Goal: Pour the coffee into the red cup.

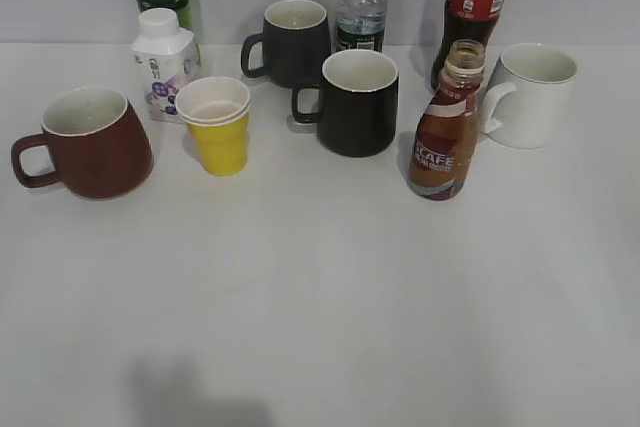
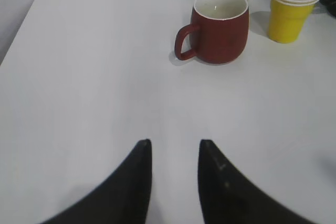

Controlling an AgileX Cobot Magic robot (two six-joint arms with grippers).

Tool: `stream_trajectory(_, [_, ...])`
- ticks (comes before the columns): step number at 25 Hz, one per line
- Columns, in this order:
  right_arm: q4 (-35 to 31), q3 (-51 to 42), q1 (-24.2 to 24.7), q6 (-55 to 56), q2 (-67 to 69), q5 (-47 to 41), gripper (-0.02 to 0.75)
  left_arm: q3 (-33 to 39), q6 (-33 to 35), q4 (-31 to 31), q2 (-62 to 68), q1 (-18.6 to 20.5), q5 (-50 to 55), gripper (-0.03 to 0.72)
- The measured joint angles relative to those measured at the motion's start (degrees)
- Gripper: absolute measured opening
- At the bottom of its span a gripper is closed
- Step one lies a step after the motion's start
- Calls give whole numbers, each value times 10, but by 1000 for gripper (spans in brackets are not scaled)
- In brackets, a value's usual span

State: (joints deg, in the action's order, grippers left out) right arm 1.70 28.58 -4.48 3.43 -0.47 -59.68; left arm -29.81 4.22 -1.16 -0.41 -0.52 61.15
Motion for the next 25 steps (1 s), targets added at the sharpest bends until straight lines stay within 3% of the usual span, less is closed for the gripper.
stream_trajectory(25, [0, 0, 0, 0, 0, 0, 585, 0, 0, 0, 0, 0, 0, 239])
